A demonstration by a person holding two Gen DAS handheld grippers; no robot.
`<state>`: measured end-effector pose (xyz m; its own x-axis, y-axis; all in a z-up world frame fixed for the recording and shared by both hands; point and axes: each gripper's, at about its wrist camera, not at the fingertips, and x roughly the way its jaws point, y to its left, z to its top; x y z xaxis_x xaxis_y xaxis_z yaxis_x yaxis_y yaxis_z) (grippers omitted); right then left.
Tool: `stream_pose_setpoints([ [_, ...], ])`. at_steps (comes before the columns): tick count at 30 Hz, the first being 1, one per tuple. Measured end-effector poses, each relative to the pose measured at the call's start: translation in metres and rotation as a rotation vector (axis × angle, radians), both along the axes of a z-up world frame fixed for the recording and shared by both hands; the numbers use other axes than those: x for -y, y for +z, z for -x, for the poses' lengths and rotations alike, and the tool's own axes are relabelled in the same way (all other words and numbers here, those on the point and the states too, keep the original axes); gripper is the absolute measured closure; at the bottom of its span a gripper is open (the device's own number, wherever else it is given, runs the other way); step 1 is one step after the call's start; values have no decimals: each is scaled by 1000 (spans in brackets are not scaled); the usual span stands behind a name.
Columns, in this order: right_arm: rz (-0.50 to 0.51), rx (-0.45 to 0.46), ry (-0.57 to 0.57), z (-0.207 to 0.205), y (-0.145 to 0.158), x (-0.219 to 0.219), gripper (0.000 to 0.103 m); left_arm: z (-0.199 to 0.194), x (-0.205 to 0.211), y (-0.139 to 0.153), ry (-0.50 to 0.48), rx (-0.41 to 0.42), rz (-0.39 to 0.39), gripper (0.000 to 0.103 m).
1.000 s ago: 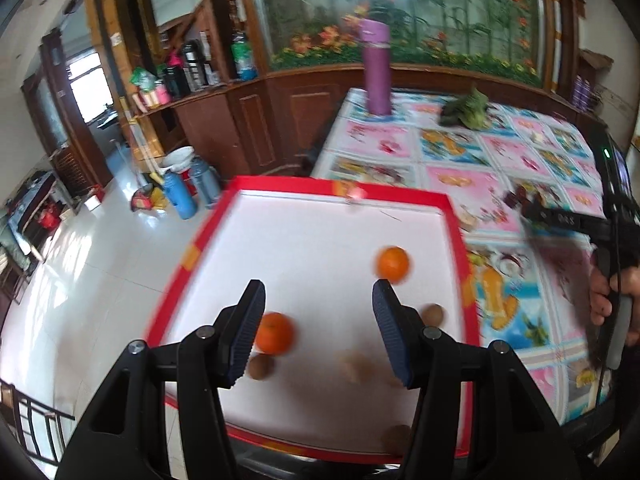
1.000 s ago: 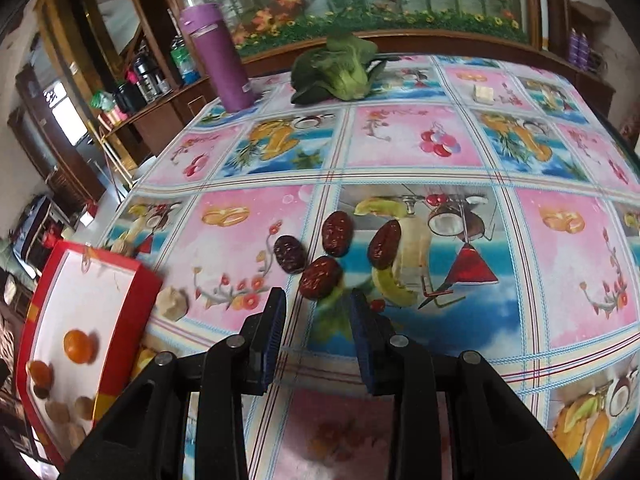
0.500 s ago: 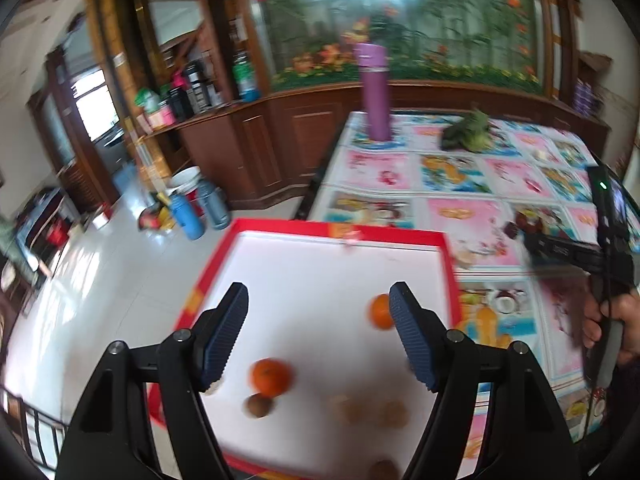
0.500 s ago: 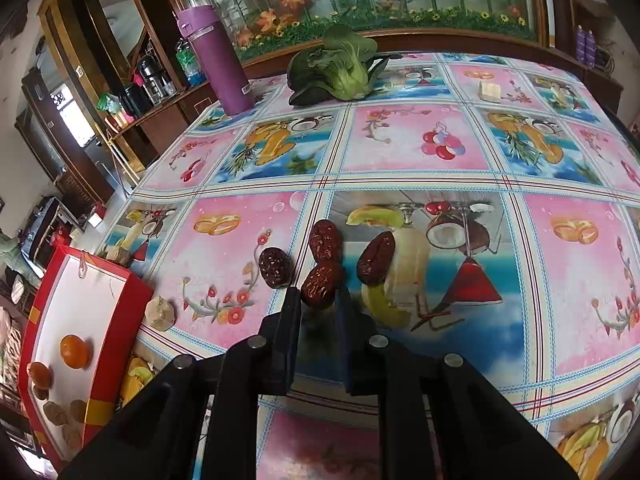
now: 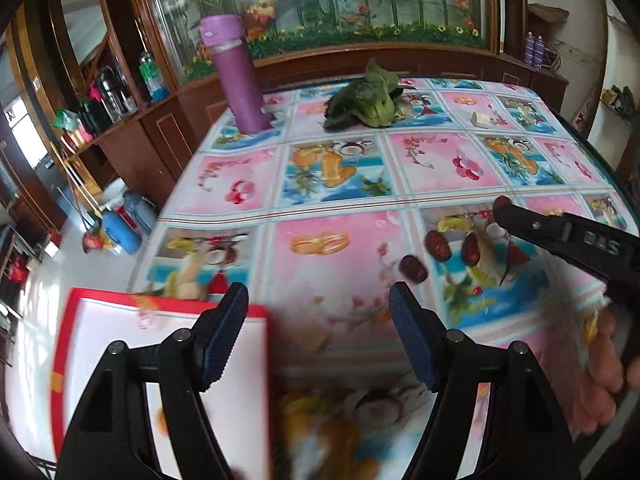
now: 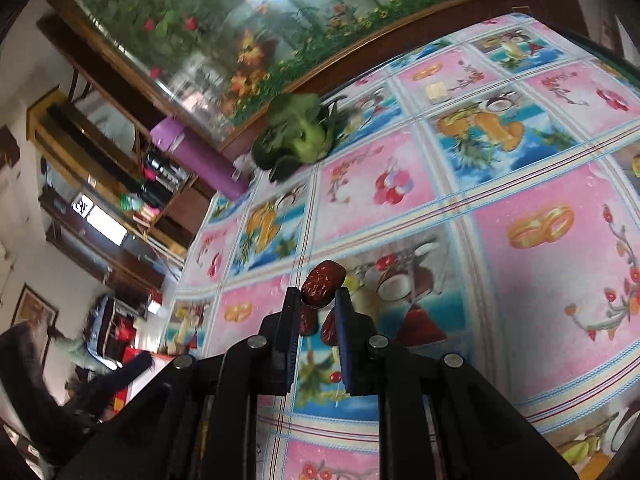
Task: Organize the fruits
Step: 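Grasp a red date with the right gripper while the left grasps another red date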
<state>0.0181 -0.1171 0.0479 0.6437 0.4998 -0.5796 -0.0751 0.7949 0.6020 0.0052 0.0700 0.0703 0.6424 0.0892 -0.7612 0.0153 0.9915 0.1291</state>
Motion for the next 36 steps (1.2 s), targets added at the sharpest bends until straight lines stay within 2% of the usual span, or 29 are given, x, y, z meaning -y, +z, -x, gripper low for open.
stream_pose_setpoints([
  [4,-24,0,-25,-1,2,7,88,-21,11,-19,25,-48,41,29],
  [12,-46,6,-28,1,6,12,88,-36,32,-40,33,-62,24,29],
  [15,-49,5,-36,1,5,14,88,-42,32,-45,36,-82,48,30],
  [21,-43,3,-33,1,4,13,88,-49,39,-54,9,-103,80,51],
  [25,-40,2,-35,1,4,12,88,-50,38,-54,-20,-98,118,76],
  [27,-31,4,-37,1,4,11,88,-47,42,-54,-45,-94,109,83],
  [31,-9,13,-44,1,4,11,88,-42,41,-51,-52,-99,138,83],
  [36,-13,-11,-60,-5,-1,21,88,-18,38,-32,-68,-57,138,83],
])
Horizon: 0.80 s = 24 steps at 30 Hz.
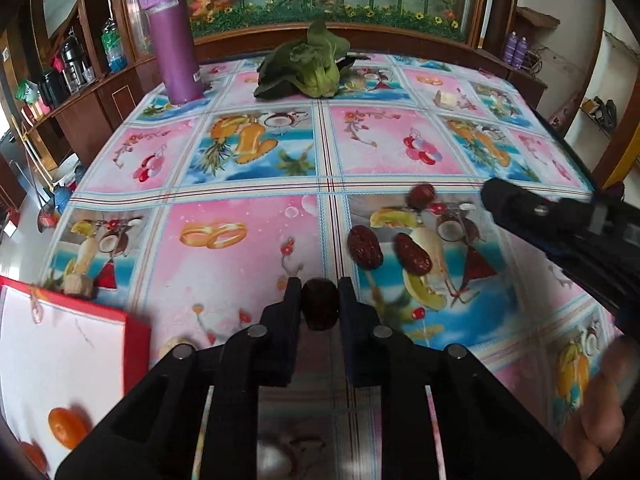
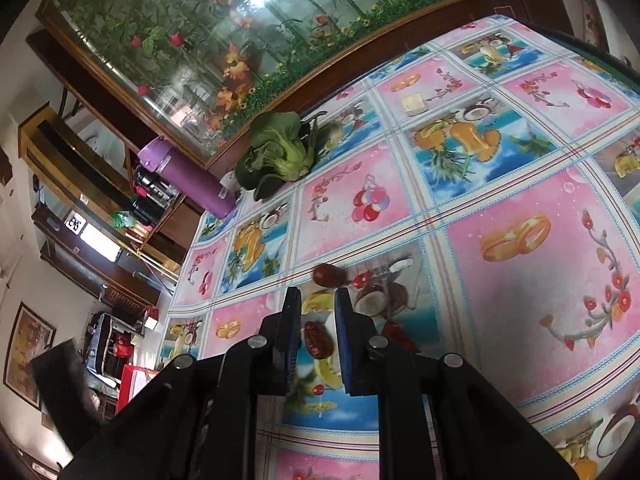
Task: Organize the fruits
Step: 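Grasp a red date with the right gripper while the left grasps another red date, then carry both red dates over the white tray and open both grippers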
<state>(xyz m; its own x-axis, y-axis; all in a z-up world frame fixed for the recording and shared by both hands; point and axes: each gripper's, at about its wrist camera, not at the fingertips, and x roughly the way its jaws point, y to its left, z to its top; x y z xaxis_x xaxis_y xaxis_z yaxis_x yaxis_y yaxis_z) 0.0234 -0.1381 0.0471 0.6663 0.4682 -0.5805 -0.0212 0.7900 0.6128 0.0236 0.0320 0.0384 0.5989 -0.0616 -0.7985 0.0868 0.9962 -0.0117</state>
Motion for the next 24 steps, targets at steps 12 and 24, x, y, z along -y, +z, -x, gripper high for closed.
stream_pose_setpoints([
  [12,167,-35,190,-8,-4,-24,87,96,-45,52,-3,105,26,83],
  [24,388,-1,253,-2,-14,-62,87,140,-76,58,46,155,85,83],
])
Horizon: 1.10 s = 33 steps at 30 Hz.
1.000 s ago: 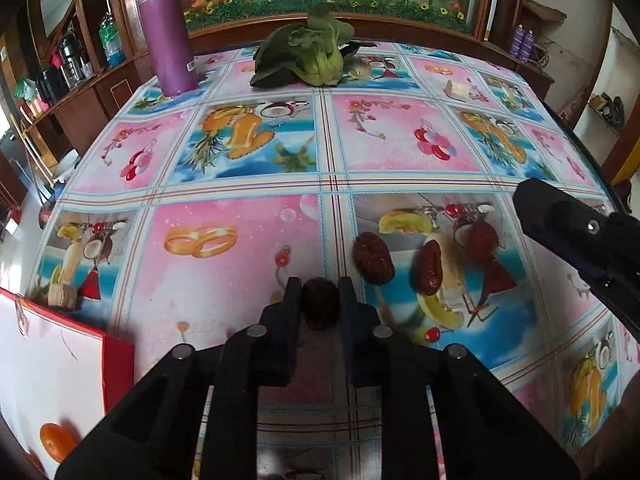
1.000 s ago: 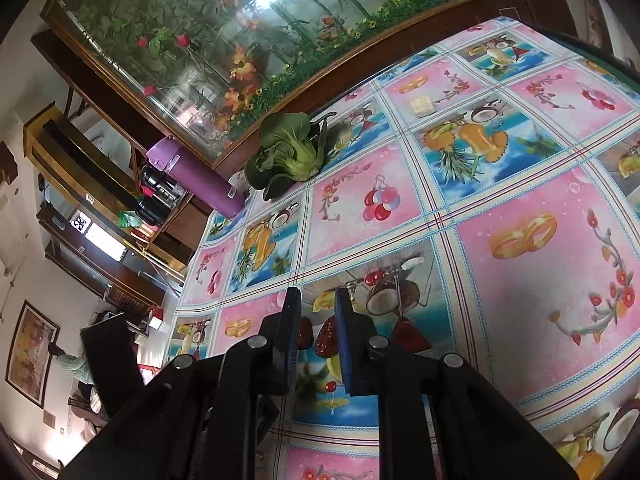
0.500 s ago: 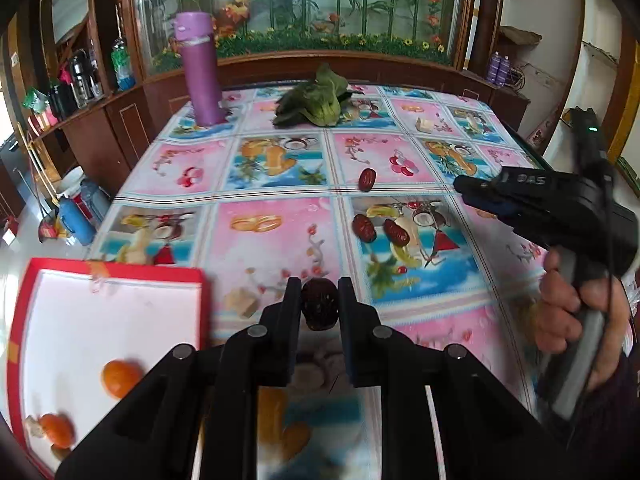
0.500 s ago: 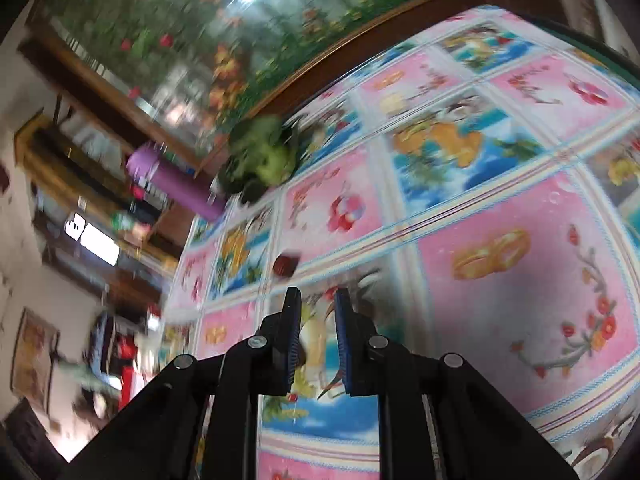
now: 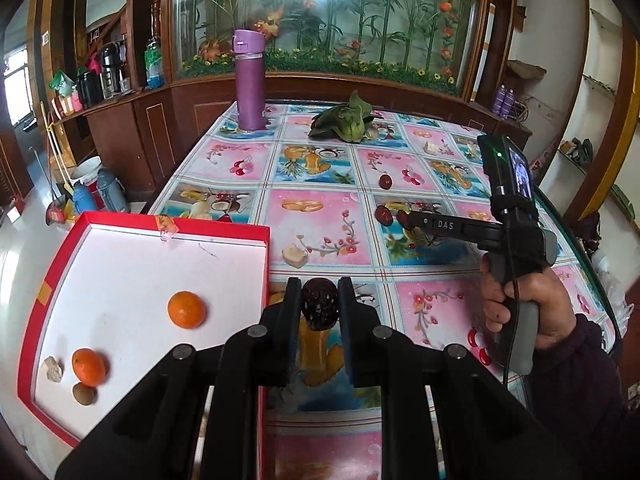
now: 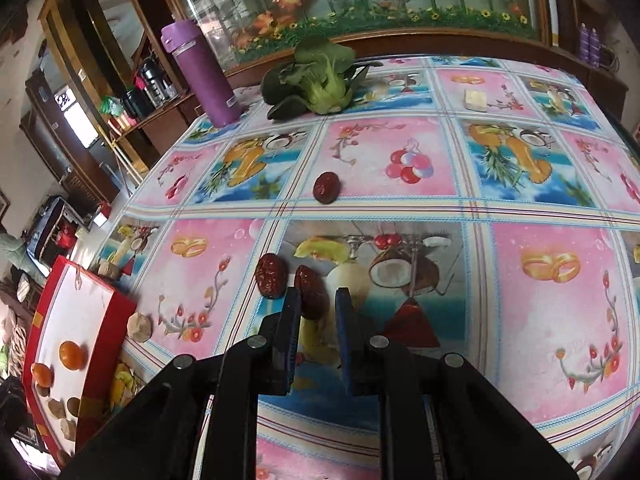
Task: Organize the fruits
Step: 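Carry both red dates over the white tray and open both grippers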
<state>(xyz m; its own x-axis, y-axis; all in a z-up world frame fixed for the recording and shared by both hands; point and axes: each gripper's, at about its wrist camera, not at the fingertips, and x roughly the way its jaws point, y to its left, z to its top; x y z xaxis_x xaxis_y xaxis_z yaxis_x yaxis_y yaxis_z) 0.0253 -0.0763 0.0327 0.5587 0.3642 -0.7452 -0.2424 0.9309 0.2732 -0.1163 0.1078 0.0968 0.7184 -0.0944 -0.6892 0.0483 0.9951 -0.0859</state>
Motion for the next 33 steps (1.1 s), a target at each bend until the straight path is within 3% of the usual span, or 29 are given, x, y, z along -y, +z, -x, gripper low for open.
stream_pose_setpoints([
  [7,66,32,18,-1,-4,-14,88,6,1,-8,-10,-23,21,83],
  [16,23,24,-34,-3,-3,-2,90,13,-8,-4,14,-15,24,83],
  [24,-111,28,-147,-4,4,27,90,24,-40,-1,95,-4,8,83],
  [33,-255,20,-153,13,15,33,90,36,-94,4,199,20,-9,83],
])
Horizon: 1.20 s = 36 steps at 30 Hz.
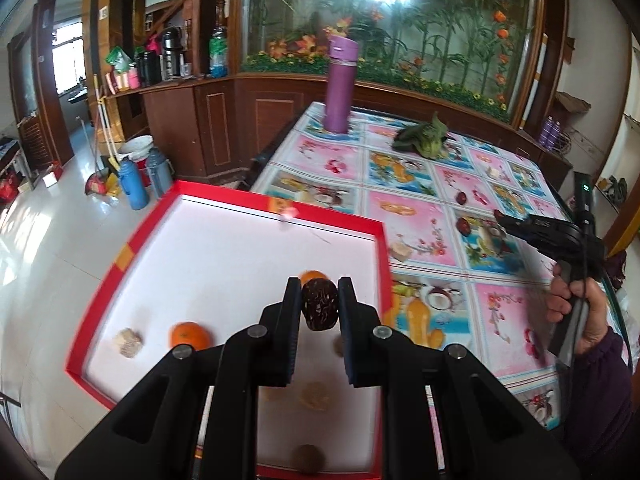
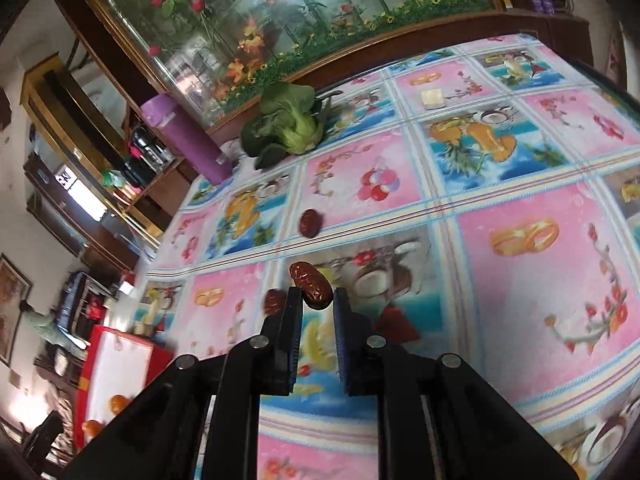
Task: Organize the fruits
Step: 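Carry both red dates over the white tray and open both grippers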
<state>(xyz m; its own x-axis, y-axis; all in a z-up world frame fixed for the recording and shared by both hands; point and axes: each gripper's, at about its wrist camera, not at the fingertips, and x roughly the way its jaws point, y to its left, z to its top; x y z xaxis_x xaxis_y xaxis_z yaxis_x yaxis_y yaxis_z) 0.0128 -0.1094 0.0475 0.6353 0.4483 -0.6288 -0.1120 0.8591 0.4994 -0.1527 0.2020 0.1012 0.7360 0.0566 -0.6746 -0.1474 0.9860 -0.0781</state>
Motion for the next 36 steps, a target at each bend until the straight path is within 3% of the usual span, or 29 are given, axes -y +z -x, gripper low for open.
stream_pose_setpoints([
  [5,-58,22,139,24,17,-48,90,-1,-34,7,42,3,-50,83],
  [9,-88,39,289,37,38,-110,90,-8,-61,10,56,-6,-25,83],
  [14,-29,60,454,47,53,-190,90,-30,-95,7,72,-49,47,83],
  [19,75,10,567,47,36,-256,90,-59,-105,-12,73,-144,27,83],
  [27,191,-50,604,45,-1,-283,90,-70,-92,-37,28,-221,16,83],
  [36,234,-55,607,47,-5,-285,89,-77,-86,-56,30,-292,-7,83],
])
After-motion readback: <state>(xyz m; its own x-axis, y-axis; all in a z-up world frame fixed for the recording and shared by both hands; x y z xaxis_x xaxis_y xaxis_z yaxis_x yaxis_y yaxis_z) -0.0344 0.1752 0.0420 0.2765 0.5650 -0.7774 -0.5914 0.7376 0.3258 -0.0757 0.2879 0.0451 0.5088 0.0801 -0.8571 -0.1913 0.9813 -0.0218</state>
